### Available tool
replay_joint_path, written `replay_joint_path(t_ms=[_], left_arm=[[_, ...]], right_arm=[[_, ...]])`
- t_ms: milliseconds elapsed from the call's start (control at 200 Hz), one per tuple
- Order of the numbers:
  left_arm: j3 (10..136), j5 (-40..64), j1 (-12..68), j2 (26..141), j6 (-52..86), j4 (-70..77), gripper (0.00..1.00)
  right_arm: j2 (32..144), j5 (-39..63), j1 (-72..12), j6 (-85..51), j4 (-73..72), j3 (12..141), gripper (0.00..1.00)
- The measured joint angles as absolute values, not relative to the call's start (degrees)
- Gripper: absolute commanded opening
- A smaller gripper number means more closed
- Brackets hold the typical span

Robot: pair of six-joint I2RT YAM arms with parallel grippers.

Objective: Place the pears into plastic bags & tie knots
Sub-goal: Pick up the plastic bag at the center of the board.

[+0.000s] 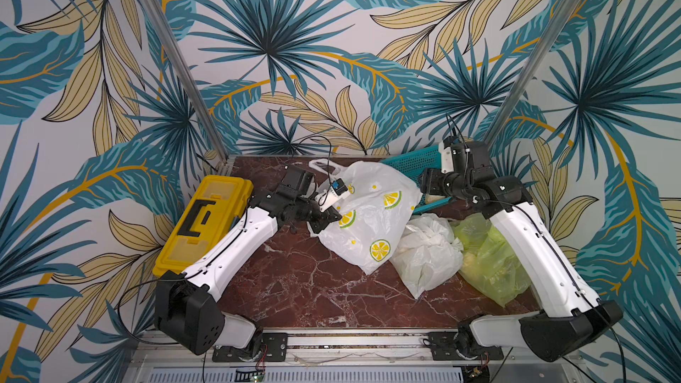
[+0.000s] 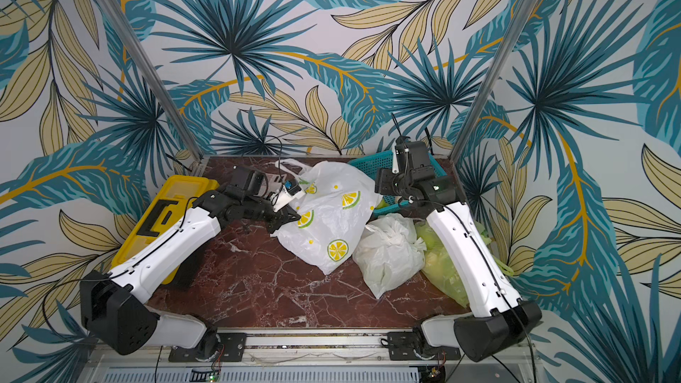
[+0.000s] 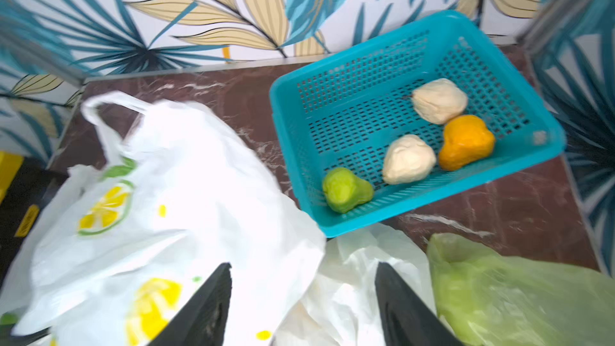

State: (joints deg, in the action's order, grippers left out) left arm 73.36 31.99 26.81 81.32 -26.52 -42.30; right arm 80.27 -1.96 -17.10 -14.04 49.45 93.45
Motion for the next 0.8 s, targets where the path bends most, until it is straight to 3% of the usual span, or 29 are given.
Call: replay_joint_path(t_ms=[320, 501, 616, 711, 801], left_arm=[[73.34, 28.10, 29.89, 80.71, -39.20, -43.64, 0.02], [73.17, 28.32, 30.28, 79.37, -43.72, -43.72, 0.09], [73.14, 26.48, 30.30, 80.77, -44.25, -43.70, 0.15], [73.14, 23.88, 30.06, 83.40, -43.97, -43.38, 0.16], [73.36, 21.89, 29.41, 85.86, -42.39, -42.94, 0.30]], right_arm=[[96.86, 8.78, -18.24, -10.13, 51.35, 104.66, 0.79], [107.85, 12.86, -17.98, -9.85, 51.72, 110.78, 0.78], [112.55, 18.17, -17.80, -11.38, 51.59, 110.08, 0.58], [113.36, 22.20, -17.82, -12.49, 50.85, 106.94, 0.29], [111.55, 24.82, -17.76, -14.50, 47.90, 102.00, 0.15]])
